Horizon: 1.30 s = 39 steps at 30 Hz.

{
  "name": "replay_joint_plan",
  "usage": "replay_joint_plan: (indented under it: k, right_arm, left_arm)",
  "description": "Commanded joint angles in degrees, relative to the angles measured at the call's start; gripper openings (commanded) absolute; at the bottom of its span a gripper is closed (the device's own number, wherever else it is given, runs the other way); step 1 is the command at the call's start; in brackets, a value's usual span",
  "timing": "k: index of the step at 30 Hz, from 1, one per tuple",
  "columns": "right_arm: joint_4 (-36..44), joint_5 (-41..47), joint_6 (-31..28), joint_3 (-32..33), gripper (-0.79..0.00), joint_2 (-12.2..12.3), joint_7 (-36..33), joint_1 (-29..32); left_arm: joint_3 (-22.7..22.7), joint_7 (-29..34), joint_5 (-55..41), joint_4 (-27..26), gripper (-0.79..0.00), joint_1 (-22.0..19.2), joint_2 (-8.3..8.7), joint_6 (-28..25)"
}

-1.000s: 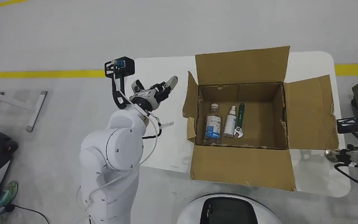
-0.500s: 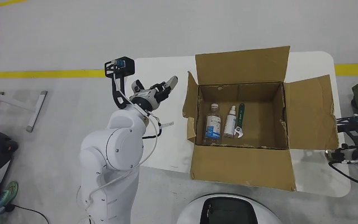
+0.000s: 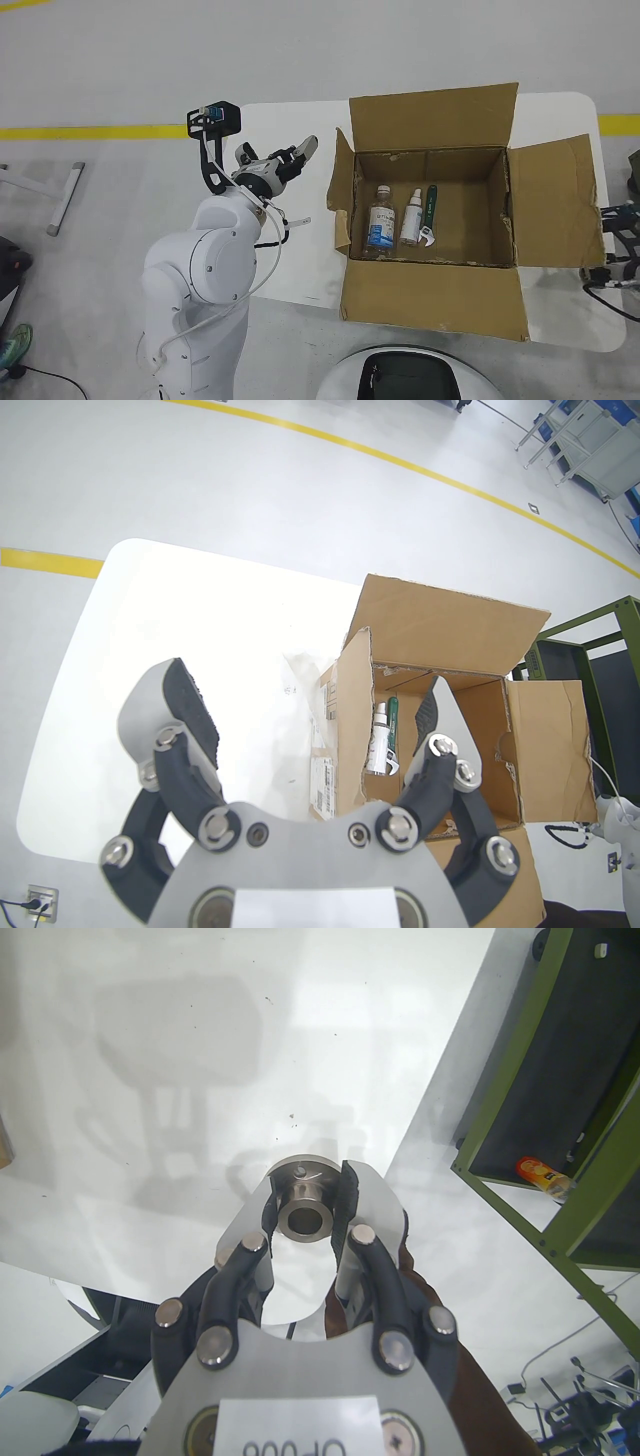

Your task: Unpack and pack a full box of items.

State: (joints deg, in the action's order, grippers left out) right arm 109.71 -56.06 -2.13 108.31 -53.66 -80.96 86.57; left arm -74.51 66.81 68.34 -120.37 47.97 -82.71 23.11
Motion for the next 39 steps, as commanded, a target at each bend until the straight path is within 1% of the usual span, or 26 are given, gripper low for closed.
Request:
replay_joint_plan:
  k: [1,2,5,8,13,15,18,20,22,26,29,33,34,36,39]
  right_arm:
    - [-0.21,0.18,0.0,-0.12,-0.763,0.03,0.13,-0.13]
    - [-0.19,0.77,0.21,0.04,-0.785,0.03,0.4,-0.24]
    - [0.64,3.72,0.58,1.82,-0.785,0.05,0.9,-0.39]
    - [2.28,6.14,0.96,5.04,-0.785,0.16,1.17,-0.12]
    - [6.02,12.69,5.19,14.56,-0.785,0.16,3.3,-0.41]
    - [8.07,17.46,6.98,19.1,-0.785,0.06,4.7,-1.15]
    - [11.56,26.64,7.38,24.43,-0.785,-0.05,5.77,-2.43]
    - [13.82,33.76,5.76,25.93,-0.785,-0.02,6.13,-3.42]
    - [15.93,39.11,3.47,25.67,-0.785,0.26,5.47,-4.4]
    - [18.58,46.43,1.92,21.14,-0.785,1.16,4.54,-7.38]
    - [21.32,44.35,2.89,14.57,-0.785,2.13,4.13,-10.12]
    - [22.18,36.61,6.32,2.63,-0.785,3.19,4.64,-14.55]
    - [21.64,34.72,7.44,-1.33,-0.785,3.37,4.96,-16.24]
    - [20.04,27.26,10.54,-9.09,-0.785,3.65,5.65,-19.79]
    - [16.44,20.04,14.97,-21.09,-0.785,3.37,6.85,-25.21]
  left_arm:
    - [0.0,0.0,0.0,0.0,0.0,0.0,0.0,0.0]
    - [0.0,0.0,0.0,0.0,0.0,0.0,0.0,0.0]
    - [0.0,0.0,0.0,0.0,0.0,0.0,0.0,0.0]
    - [0.0,0.0,0.0,0.0,0.0,0.0,0.0,0.0]
    - [0.0,0.0,0.0,0.0,0.0,0.0,0.0,0.0]
    - [0.0,0.0,0.0,0.0,0.0,0.0,0.0,0.0]
    - [0.0,0.0,0.0,0.0,0.0,0.0,0.0,0.0]
    - [0.0,0.0,0.0,0.0,0.0,0.0,0.0,0.0]
    - [0.0,0.0,0.0,0.0,0.0,0.0,0.0,0.0]
    - [0.0,0.0,0.0,0.0,0.0,0.0,0.0,0.0]
    - [0.0,0.0,0.0,0.0,0.0,0.0,0.0,0.0]
    - [0.0,0.0,0.0,0.0,0.0,0.0,0.0,0.0]
    - [0.0,0.0,0.0,0.0,0.0,0.0,0.0,0.0]
    - [0.0,0.0,0.0,0.0,0.0,0.0,0.0,0.0]
    - [0.0,0.0,0.0,0.0,0.0,0.0,0.0,0.0]
